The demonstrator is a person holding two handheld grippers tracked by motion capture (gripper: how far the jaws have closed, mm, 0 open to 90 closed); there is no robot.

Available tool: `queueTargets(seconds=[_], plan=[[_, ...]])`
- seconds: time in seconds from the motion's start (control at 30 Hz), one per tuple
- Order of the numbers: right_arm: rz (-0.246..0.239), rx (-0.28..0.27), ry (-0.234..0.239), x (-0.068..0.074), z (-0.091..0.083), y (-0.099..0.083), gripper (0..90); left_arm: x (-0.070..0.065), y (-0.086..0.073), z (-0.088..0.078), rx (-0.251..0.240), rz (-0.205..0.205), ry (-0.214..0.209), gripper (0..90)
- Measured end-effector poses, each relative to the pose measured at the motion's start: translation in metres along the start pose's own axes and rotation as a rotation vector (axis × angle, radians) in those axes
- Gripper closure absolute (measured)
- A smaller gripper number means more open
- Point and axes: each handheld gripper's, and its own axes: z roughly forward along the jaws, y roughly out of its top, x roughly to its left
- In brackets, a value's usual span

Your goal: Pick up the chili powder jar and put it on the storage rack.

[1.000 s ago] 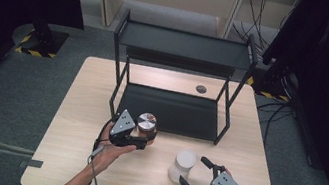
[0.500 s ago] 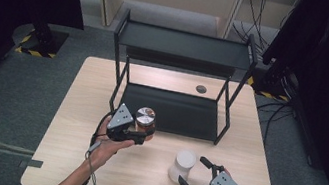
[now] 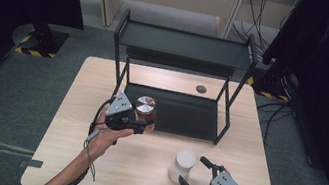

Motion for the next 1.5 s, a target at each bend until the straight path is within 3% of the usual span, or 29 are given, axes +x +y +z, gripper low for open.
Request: queueTargets(seconds=[0.67,1.1,1.4,1.5], plan=[[0.004,0.001,0.0,0.0,0.0,0.0,0.4,0.006,0.04,-0.01,0.01,0.002,-0.005,30.6],[0.007,0.001,0.001,0.0,0.0,0.0,0.4,0.014,0.081,-0.014,0.036,0.005,-0.02,30.6],[0.008,0.004,0.004,0.0,0.0,0.0,0.4,0.017,0.104,-0.014,0.023,0.012,-0.025,30.6],[0.009,0.003,0.006,0.0,0.0,0.0,0.4,0.018,0.113,-0.013,0.025,0.03,-0.025,30.6]])
